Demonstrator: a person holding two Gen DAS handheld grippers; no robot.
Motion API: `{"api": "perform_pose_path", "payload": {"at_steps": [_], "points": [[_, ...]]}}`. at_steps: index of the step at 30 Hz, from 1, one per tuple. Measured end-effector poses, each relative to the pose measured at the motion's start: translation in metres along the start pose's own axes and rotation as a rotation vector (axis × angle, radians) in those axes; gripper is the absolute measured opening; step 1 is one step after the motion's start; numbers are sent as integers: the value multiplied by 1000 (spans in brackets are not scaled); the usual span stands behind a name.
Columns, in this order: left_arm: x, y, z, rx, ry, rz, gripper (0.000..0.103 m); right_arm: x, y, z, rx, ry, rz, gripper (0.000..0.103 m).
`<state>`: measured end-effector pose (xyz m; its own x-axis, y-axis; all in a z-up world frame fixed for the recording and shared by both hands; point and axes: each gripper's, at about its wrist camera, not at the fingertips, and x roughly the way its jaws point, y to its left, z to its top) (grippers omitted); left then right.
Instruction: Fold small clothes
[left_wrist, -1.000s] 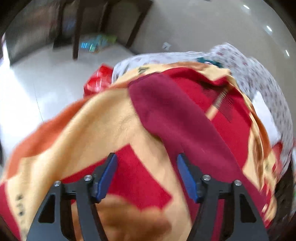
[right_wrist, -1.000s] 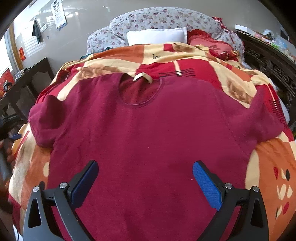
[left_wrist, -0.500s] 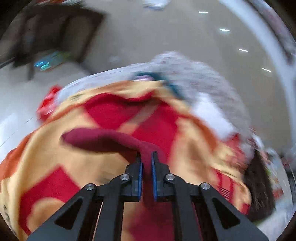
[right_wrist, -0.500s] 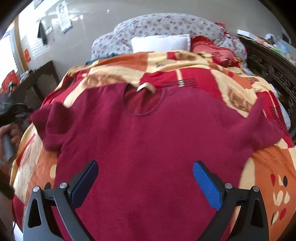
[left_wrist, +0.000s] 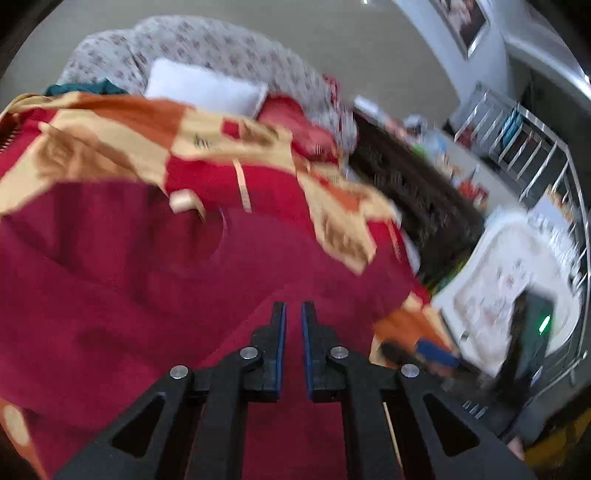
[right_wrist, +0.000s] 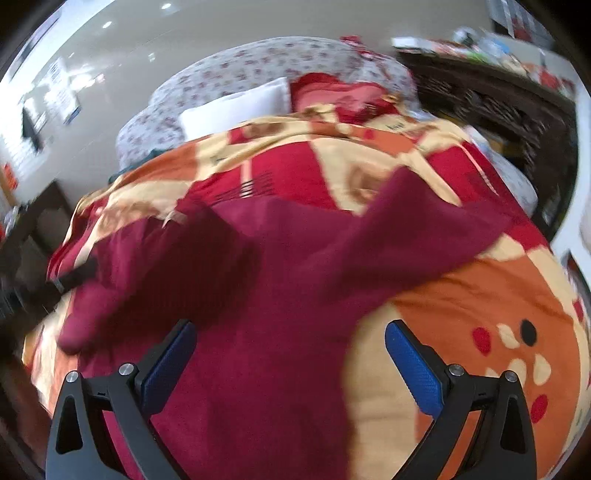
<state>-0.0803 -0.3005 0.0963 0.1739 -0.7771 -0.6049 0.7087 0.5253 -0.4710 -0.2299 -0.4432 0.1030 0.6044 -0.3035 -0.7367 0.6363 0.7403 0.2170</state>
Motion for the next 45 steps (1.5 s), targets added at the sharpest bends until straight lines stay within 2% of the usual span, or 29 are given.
{"api": "perform_pose_path", "payload": {"at_steps": [2,3,5,7,9,11,13,15,17,18,19,21,22,23,25,28,31,35,37,39,41,44,45], "points": [[4,-4,-5,33,30,27,35,0,-17,3,53,9,-2,103],[-1,-4,-6,47,27,37,41,0,-22,4,68,11,-1,103],[-25,4,-7,96,-11,99,70,0,-25,5,70,13,13,103],[-50,19,-8,137,-71,193,83,3,-20,6,48,27,47,103],[-74,39,-10,168,-125,333,84,13,-10,6,0,57,105,103],[-86,61,-10,159,-109,428,84,22,6,3,-69,86,137,103],[-88,86,-13,106,-73,478,84,27,21,-3,-140,93,129,103],[-86,113,-23,34,-28,499,84,38,35,-11,-222,102,71,102],[-78,131,-32,-6,10,514,84,50,43,-19,-295,125,34,94],[-77,137,-37,-16,19,522,84,57,46,-24,-329,146,15,78],[-78,143,-42,-25,26,526,84,65,47,-28,-361,168,-2,53],[-76,150,-49,-42,40,522,84,63,48,-31,-387,145,-5,35],[-74,151,-50,-50,46,517,84,58,48,-29,-404,120,-19,14],[-73,153,-50,-56,46,513,84,54,47,-27,-409,109,-21,9],[-75,150,-48,-61,30,511,84,42,44,-19,-402,79,13,8],[-84,144,-43,-63,-37,510,84,23,51,-3,-451,-16,-13,7],[-82,142,-39,-60,-35,504,84,13,52,16,-435,-75,-20,7],[-71,143,-37,-65,-23,531,84,18,52,42,-423,-179,-159,7],[-63,145,-37,-70,-7,537,84,39,45,52,-391,-162,-205,7],[-60,145,-37,-74,8,550,84,64,38,55,-368,-97,-199,8],[-66,142,-36,-66,-11,544,84,74,34,54,-356,-41,-191,9],[-78,134,-29,-40,-63,557,84,41,28,48,-313,-129,-163,23],[-79,133,-26,-38,-72,560,84,32,29,47,-307,-150,-161,39]]}}
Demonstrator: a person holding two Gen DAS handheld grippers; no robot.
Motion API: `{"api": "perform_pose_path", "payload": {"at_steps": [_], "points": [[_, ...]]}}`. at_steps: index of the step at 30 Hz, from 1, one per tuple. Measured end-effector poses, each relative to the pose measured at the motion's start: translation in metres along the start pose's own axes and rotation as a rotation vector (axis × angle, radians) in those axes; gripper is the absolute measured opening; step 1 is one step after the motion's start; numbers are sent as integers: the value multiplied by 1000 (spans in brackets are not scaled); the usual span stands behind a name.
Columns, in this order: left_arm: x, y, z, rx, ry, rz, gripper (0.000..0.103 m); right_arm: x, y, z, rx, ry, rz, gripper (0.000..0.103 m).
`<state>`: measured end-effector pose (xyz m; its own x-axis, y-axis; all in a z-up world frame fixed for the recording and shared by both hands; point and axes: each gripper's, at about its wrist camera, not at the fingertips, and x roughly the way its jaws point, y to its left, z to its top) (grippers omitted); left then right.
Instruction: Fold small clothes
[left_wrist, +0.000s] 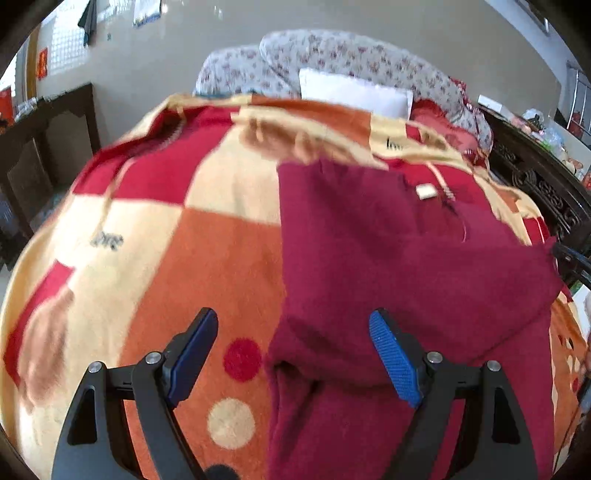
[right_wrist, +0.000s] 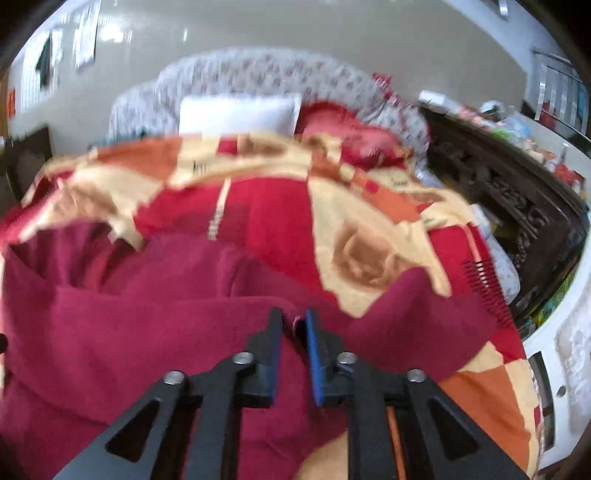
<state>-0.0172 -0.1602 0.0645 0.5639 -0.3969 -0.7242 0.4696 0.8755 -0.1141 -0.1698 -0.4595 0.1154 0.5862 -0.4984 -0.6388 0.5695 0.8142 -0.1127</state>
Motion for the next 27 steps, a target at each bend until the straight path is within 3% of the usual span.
{"api": "perform_pose_path", "payload": {"at_steps": [1,6,9,13,15,17,21,23,24,25,27], "points": [[0,0,3,-2,-5,4,84,-12,1,0,11,-30,27,50],[21,0,15,-43,30,60,84,-4,48,0,-34,44,330,50],[33,7,10,-59,64,96,84,7,89,3,-104,46,447,52],[48,22,5,-102,98,116,84,18,155,6,-312,21,485,52],[53,29,6,-136,109,90,84,29,175,5,-402,28,438,53],[54,29,8,-134,101,86,84,43,189,3,-484,28,351,54],[57,26,12,-113,99,72,84,57,194,-7,-568,81,390,54],[59,26,14,-116,100,69,84,60,198,-11,-597,71,384,43],[60,26,15,-121,101,67,84,59,199,-11,-594,73,397,14],[60,26,16,-124,102,65,84,61,198,-10,-584,71,395,6],[60,26,19,-127,99,59,84,56,198,-8,-570,66,393,5]]}}
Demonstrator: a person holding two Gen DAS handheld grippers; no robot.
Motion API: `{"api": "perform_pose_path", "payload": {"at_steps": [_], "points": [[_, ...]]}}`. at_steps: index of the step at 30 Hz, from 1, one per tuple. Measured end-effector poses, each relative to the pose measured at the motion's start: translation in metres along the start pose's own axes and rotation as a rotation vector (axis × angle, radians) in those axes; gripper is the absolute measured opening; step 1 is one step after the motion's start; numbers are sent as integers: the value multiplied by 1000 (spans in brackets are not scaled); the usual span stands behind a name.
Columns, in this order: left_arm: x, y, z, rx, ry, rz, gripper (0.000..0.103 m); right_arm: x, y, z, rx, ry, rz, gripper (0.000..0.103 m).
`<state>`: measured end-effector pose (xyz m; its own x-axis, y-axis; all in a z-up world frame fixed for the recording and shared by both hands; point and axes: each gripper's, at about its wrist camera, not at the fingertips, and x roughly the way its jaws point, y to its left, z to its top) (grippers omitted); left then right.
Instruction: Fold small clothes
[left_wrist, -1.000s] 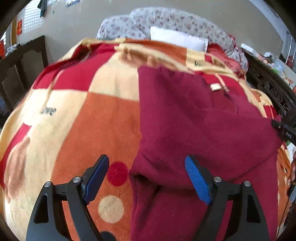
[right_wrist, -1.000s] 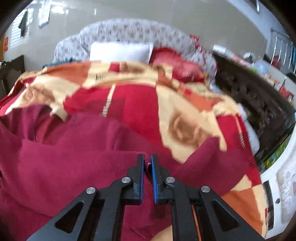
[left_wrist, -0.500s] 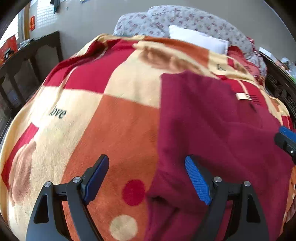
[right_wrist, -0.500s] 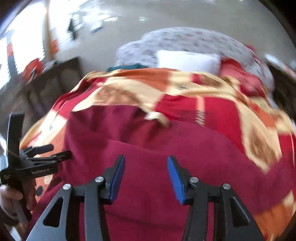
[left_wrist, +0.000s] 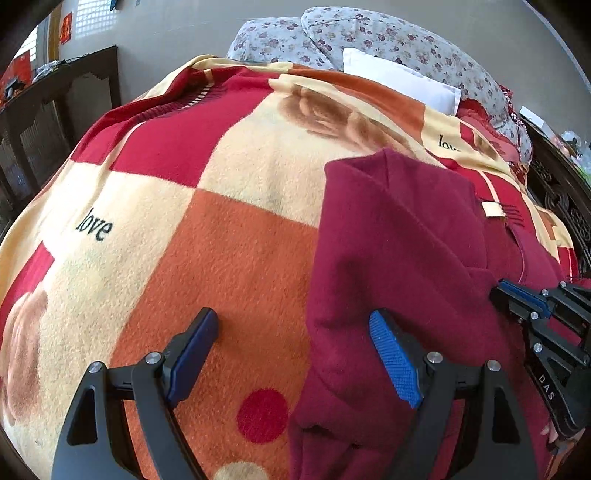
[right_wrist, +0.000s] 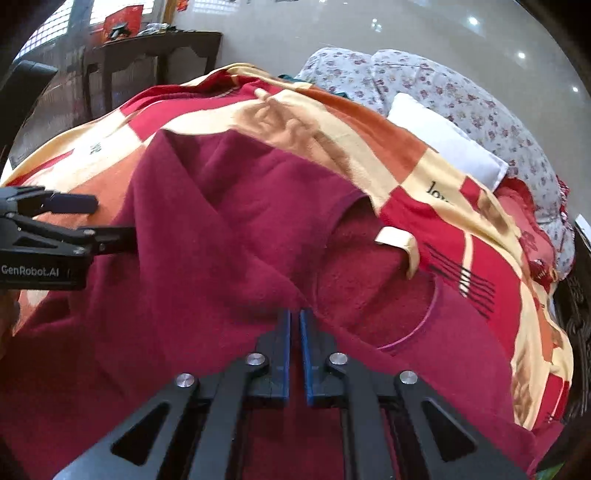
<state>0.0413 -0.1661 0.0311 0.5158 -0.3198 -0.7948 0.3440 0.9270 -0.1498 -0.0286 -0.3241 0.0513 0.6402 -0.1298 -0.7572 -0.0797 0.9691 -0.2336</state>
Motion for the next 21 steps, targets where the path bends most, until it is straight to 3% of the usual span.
{"api": "perform_pose_path", "payload": {"at_steps": [4,6,9,11,13,15,18,21], "points": [[0,1,6,-29,-16,-3,84,-1,-16,5,102,-20,-40,4],[6,-1,7,-24,-1,6,84,6,-25,5,188,-9,-3,4],[3,-6,5,10,-10,29,84,0,-21,2,192,-33,16,7],[-5,-8,3,26,-25,33,84,-18,-24,-4,216,-39,33,12],[-10,-10,2,31,-34,30,84,-39,-31,-14,253,-58,9,32],[-13,-14,-1,37,-39,30,84,-51,-37,-23,286,-72,-15,45],[-18,-20,-5,57,-40,41,84,-52,-43,-37,314,-50,-14,45],[-24,-25,-9,77,-48,57,84,-35,-50,-50,338,15,-67,45]]}}
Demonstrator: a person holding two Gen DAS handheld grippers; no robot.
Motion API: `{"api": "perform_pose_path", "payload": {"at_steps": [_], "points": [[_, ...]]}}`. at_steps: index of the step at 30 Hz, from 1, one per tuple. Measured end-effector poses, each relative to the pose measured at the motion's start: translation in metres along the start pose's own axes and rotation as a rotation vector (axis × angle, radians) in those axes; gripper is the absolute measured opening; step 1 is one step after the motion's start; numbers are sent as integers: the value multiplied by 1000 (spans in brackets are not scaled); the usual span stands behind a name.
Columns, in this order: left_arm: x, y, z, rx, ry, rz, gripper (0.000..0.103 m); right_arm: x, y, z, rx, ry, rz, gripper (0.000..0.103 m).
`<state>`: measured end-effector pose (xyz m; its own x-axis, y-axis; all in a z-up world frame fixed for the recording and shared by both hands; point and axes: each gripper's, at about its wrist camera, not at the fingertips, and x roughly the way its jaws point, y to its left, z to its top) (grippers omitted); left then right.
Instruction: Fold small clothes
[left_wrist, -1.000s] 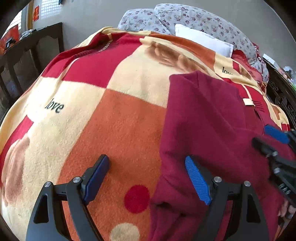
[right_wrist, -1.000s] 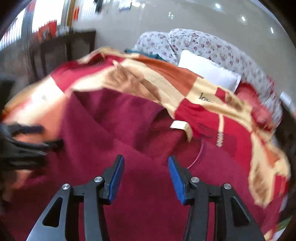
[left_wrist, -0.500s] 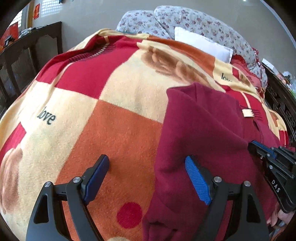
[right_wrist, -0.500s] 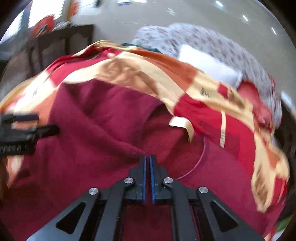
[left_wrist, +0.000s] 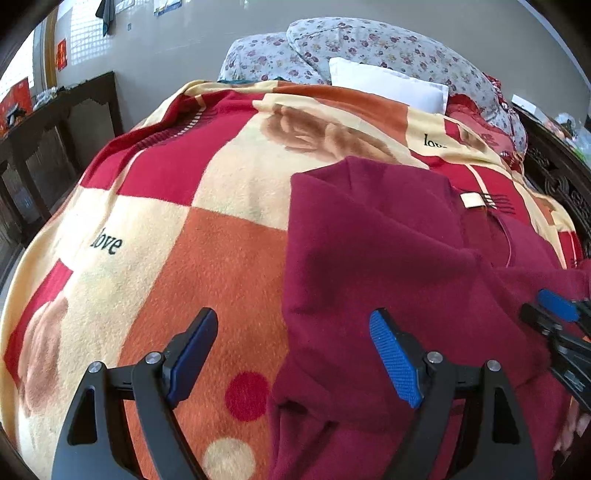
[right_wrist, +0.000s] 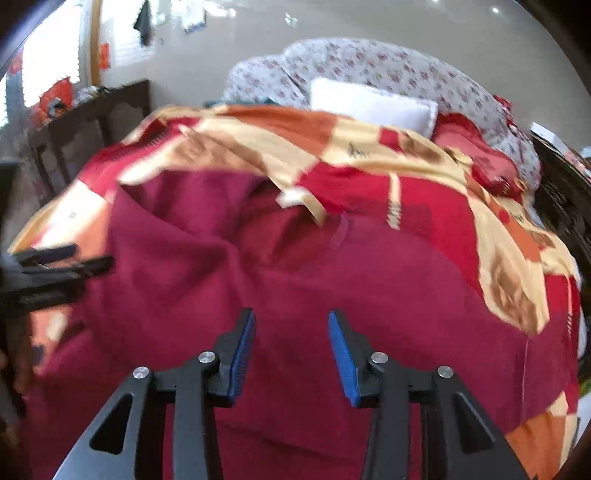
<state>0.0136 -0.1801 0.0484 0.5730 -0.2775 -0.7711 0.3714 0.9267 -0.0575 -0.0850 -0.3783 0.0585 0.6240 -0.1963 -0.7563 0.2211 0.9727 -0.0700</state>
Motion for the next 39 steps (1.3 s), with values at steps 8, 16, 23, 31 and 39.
{"api": "perform_pose_path", "payload": {"at_steps": [8,16,23,31,39], "points": [[-16,-10,-12,15,-2,-22,84,-38,-18,-17,105,-32,28,54],[16,-26,-34,36,110,-28,84,-26,-54,-54,184,29,-81,72],[-6,-30,-28,-24,97,-70,84,-73,-92,-61,251,-39,-38,73],[-23,-44,-27,-34,48,-75,85,-88,-259,-125,784,-30,-140,75],[-37,-29,-25,-58,-22,-71,85,-63,-351,-162,1118,-94,-71,75]]}}
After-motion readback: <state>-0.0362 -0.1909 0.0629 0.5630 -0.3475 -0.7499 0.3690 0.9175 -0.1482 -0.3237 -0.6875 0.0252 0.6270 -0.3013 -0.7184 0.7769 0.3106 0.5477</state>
